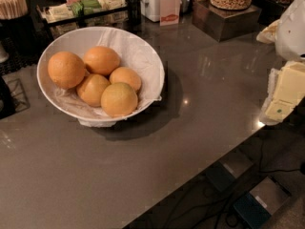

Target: Pick orange from white bowl

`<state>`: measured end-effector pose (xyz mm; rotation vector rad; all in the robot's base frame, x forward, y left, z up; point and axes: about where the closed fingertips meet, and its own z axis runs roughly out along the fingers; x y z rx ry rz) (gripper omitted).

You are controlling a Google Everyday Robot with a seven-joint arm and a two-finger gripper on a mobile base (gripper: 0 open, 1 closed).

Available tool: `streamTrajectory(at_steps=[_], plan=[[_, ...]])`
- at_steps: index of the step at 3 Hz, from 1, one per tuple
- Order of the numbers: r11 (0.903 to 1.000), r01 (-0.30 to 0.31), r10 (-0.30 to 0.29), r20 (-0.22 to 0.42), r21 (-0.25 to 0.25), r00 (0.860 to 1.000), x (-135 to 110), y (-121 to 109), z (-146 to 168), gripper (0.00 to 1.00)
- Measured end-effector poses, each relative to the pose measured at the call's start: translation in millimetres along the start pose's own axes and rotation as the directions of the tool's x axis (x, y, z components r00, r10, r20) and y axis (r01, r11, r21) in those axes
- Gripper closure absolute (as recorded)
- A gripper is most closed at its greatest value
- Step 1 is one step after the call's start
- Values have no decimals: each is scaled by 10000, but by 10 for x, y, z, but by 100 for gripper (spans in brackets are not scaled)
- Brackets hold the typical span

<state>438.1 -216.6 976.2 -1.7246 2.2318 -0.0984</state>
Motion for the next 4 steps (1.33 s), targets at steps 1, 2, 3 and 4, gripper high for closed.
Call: streamTrajectory(at_steps=[1, 2, 3, 4], plan=[[10000, 5, -5, 2, 3, 10000, -2, -1, 1, 0], [9995, 274, -276, 126, 160, 9995, -119, -47, 30, 0], [9954, 931, -943, 541, 237, 9941, -456, -105, 108, 0], [9840, 1752, -1773, 882, 311, 9802, -856, -141, 186, 0]])
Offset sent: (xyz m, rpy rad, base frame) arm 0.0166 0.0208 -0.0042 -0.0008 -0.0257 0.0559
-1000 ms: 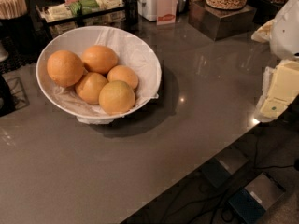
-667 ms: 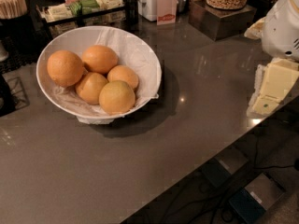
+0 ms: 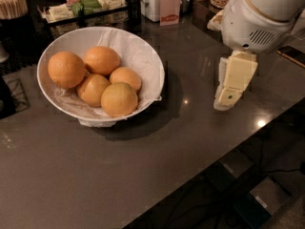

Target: Pick orange from white bowl

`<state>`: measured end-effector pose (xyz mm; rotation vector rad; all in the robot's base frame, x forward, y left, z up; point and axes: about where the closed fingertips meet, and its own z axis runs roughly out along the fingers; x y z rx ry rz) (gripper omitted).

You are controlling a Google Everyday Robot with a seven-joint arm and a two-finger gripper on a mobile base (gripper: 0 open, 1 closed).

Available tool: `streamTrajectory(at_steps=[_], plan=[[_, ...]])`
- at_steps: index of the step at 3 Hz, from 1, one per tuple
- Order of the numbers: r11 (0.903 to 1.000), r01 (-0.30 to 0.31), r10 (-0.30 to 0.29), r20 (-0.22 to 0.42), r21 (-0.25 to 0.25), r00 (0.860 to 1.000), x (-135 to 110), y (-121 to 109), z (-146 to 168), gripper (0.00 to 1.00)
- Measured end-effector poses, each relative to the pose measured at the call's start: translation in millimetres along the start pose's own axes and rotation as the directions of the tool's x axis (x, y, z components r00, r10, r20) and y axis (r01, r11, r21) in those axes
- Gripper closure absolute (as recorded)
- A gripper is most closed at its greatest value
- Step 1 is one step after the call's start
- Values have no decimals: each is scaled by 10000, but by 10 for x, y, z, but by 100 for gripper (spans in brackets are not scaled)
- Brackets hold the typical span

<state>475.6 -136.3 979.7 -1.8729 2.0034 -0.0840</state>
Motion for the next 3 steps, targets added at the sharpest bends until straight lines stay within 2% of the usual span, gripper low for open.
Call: streamTrajectory(at_steps=[1, 2, 3], plan=[[10000, 2, -2, 5, 9, 10000, -3, -1, -1, 0], [9997, 254, -254, 544, 8, 9982, -268, -86, 147, 0], [9967, 811, -798, 1233, -58, 9892, -680, -223, 312, 0]])
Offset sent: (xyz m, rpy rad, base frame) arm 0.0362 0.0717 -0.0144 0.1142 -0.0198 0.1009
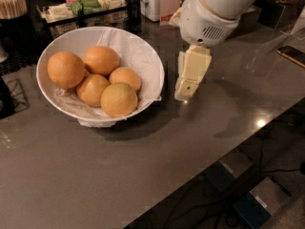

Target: Pick orange from white bowl

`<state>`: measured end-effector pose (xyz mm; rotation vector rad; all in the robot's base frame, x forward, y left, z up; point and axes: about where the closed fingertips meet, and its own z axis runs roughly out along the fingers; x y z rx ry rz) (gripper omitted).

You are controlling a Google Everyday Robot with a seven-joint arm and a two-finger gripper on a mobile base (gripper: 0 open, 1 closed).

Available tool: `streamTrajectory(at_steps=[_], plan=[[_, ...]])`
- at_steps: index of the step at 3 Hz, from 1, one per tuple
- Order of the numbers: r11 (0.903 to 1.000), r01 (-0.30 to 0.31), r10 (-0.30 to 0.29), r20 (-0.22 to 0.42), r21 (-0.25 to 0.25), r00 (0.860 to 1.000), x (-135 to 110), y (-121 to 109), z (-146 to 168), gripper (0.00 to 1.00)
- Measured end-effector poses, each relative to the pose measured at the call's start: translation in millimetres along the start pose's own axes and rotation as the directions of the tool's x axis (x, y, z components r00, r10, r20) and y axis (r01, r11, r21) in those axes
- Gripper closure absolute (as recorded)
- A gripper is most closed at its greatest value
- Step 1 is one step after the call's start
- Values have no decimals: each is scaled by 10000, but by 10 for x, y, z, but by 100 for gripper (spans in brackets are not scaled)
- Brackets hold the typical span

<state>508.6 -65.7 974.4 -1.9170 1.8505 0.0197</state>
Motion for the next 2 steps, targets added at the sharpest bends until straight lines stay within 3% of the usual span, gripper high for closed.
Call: streamTrajectory(at_steps=[1, 2], plan=[[9977, 671, -665, 660, -84, 9956, -403, -127, 132, 0], [9976, 688, -686, 748, 2, 9948, -450, -140, 132, 0]])
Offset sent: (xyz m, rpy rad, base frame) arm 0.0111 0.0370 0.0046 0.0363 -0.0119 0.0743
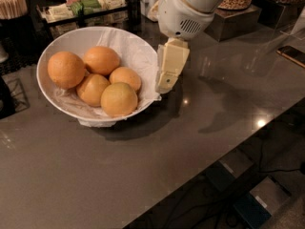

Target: Pick orange from white bowl

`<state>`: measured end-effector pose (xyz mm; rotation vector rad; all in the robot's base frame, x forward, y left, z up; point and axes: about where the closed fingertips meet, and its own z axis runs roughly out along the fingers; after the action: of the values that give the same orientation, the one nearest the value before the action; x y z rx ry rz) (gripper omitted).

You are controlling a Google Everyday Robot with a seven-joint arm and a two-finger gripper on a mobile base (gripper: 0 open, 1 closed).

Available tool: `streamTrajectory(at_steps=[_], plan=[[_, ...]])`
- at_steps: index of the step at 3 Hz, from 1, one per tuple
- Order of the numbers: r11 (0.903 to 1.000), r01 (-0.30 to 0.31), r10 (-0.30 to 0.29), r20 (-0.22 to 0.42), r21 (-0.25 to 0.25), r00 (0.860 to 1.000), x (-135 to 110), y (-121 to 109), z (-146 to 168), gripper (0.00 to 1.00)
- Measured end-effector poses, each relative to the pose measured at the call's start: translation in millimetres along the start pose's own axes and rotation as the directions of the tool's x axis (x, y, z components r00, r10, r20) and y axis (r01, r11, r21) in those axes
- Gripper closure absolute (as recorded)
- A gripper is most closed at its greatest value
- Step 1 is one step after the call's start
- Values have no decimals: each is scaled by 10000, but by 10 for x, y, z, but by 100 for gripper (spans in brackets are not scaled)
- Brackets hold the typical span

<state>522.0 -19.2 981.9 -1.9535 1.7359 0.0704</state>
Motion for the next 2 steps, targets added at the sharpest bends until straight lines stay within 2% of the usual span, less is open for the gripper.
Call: streamTrajectory(at_steps=[1, 2], plan=[[9997, 139, -154, 720, 207, 9973, -270, -92, 105, 0], [9995, 248, -274, 1551, 183, 9875, -537, -226, 306, 0]])
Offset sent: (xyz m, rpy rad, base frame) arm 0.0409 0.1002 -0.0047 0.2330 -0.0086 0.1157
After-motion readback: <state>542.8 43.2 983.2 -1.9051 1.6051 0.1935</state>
